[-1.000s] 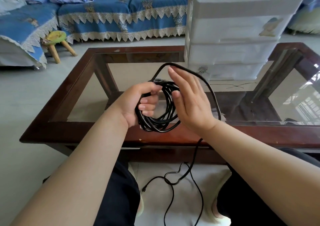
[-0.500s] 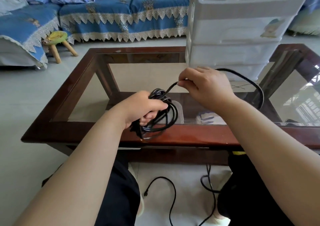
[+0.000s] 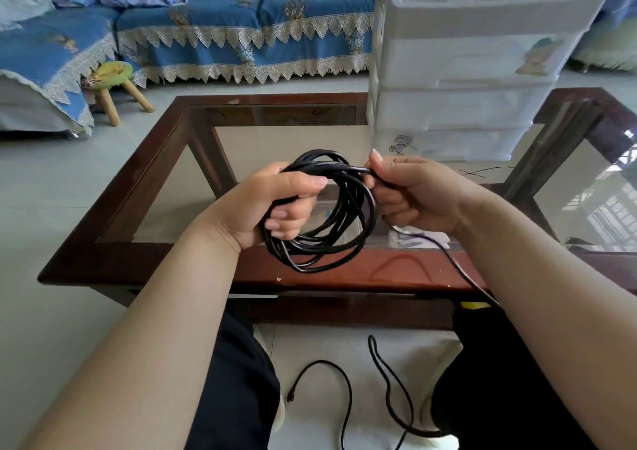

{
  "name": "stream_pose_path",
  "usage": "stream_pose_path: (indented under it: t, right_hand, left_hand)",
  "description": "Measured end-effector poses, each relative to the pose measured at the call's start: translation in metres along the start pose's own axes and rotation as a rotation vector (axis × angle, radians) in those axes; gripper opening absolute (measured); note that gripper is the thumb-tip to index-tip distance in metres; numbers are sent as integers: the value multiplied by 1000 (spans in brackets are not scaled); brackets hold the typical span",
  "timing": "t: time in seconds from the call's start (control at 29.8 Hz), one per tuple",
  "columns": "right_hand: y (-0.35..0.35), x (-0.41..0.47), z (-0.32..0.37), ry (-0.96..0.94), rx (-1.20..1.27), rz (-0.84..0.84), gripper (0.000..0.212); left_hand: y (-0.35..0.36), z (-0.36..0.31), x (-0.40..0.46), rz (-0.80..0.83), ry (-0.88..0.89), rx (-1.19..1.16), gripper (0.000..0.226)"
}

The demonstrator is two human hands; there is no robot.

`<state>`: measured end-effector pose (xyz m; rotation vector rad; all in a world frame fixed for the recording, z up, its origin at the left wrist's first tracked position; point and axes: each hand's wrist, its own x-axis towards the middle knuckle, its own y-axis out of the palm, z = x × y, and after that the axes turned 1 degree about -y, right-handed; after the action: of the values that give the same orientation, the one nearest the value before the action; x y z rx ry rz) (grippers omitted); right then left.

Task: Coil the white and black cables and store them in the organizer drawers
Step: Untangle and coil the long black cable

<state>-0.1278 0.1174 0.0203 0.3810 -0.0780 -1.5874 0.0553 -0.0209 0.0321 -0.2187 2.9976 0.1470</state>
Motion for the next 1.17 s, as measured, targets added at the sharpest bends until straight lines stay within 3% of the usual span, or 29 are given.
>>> stream_pose_path:
  t: [0.07,0.13,0.34,0.4,0.54,0.57,0.64,0.7,0.77,0.84,0.94,0.97,1.17]
  right_hand:
    - [3,-4,0,-97,-538,-295,41]
    - [3,-3,-1,-209,-965,-434,41]
    - [5,1,-8,-190,-1447,-647,36]
    - [11,3,-11,-229,-1316,-682,38]
    - [30,6,-15,-217,-246,-440,48]
    - [31,5,-16,-209,-102,-406,44]
    - [29,6,-19,-174,-220,-461,31]
    - [24,9,-26,-156,-642,-537,30]
    - [23,10,-33,-125,-911,-528,35]
    - [23,12,-39,-106,-902,-506,34]
    - [27,17,-44,-29,-508,-596,25]
    - [31,18,-45,12,-487,-623,25]
    - [41,27,-57,18,-881,-571,26]
  left_hand:
    - [-1,2,1,-34,-30,-104,29]
    - [-1,4,2,-62,-37,-206,28]
    - [-3,4,5,-83,-65,-290,27]
    - [-4,4,4,-8,-83,-289,29]
    - [-3,2,5,120,-46,-466,31]
    - [-3,3,6,116,-36,-496,31]
    - [-2,2,7,83,-13,-539,30]
    - [-4,0,7,28,34,-609,29]
    - [-6,-4,6,-106,92,-681,29]
    - [-8,-6,7,-279,128,-753,31]
    - [-4,-1,12,-486,152,-833,35]
    - [-1,1,15,-541,155,-840,36]
    - [9,6,29,-799,128,-861,41]
